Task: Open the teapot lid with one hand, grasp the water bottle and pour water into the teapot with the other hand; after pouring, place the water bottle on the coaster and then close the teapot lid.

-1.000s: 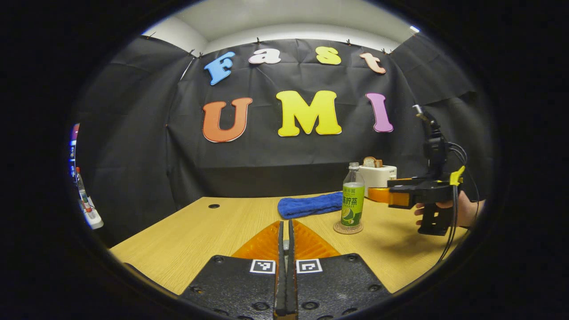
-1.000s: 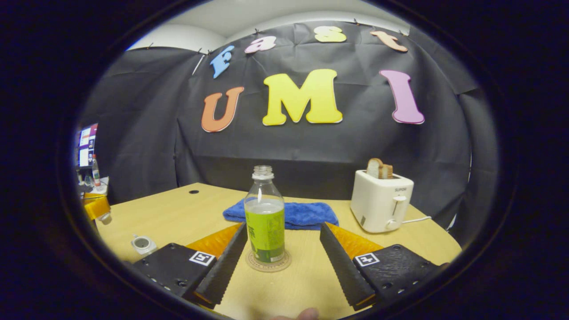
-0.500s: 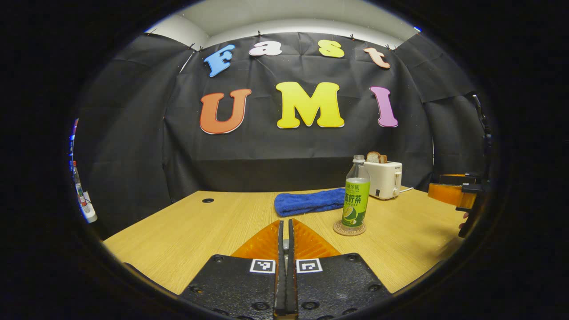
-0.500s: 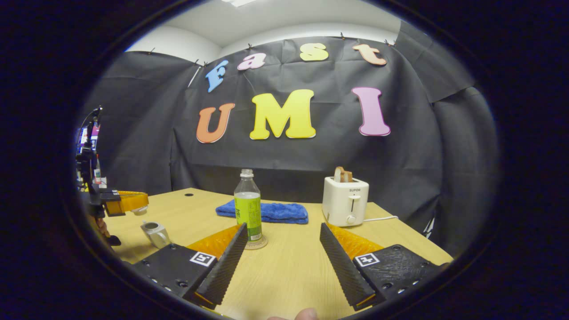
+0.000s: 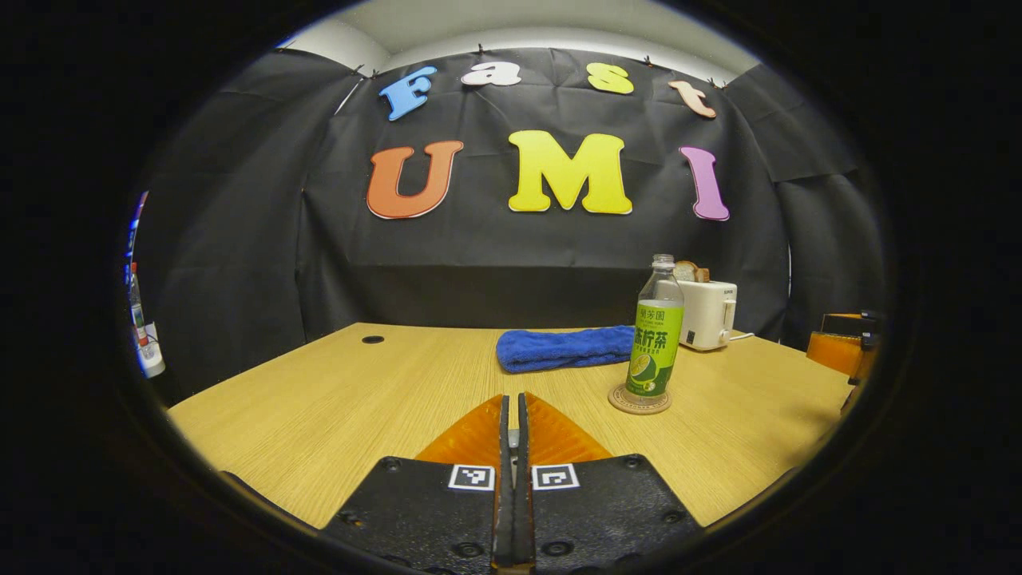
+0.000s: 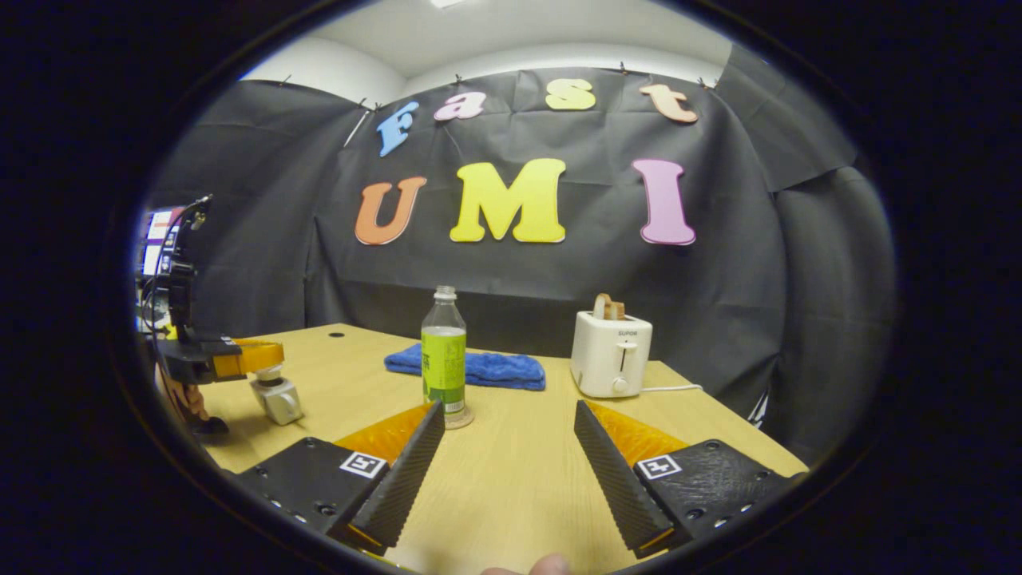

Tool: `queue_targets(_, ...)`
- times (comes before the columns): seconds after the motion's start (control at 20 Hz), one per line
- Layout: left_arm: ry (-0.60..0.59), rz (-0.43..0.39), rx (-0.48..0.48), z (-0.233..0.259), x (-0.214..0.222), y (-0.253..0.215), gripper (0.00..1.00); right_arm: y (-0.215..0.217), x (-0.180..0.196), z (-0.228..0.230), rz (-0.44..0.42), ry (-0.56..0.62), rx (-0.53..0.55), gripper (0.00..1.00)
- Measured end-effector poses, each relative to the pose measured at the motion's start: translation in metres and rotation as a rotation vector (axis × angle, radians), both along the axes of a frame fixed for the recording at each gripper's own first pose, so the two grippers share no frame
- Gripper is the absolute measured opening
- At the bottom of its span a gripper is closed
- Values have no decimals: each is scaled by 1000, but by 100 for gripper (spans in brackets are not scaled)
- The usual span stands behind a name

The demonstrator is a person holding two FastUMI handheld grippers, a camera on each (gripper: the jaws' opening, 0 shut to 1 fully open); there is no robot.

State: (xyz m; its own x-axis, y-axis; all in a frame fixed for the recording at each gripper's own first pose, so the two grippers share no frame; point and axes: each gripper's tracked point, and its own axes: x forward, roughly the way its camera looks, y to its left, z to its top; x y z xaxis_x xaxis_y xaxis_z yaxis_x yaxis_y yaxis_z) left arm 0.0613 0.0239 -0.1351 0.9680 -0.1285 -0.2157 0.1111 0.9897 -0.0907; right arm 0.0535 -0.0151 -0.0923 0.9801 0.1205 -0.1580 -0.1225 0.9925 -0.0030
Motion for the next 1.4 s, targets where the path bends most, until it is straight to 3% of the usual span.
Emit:
queue_targets(0.6, 40, 13, 27, -19, -2, 0, 4, 6, -7, 2, 15, -13, -7, 98)
queue_targets(0.85, 29, 48, 43, -10, -3, 2, 10, 5, -11, 2, 10, -6, 3, 98)
queue_targets(0.9, 15, 55, 45, -1, -6, 2, 17, 4, -11, 3, 7, -7, 8, 98)
queue_targets(1.05, -73, 80, 64, 47, -13, -2, 100, -3, -13, 9, -27, -18, 27, 98)
queue_targets(1.1, -93, 91, 66, 62, -15, -1, 96, -8, -13, 13, -45, -22, 37, 98)
queue_targets(1.4, -184, 111, 79, 136, -45, -25, 96, -29, -22, 51, -124, -73, 31, 98)
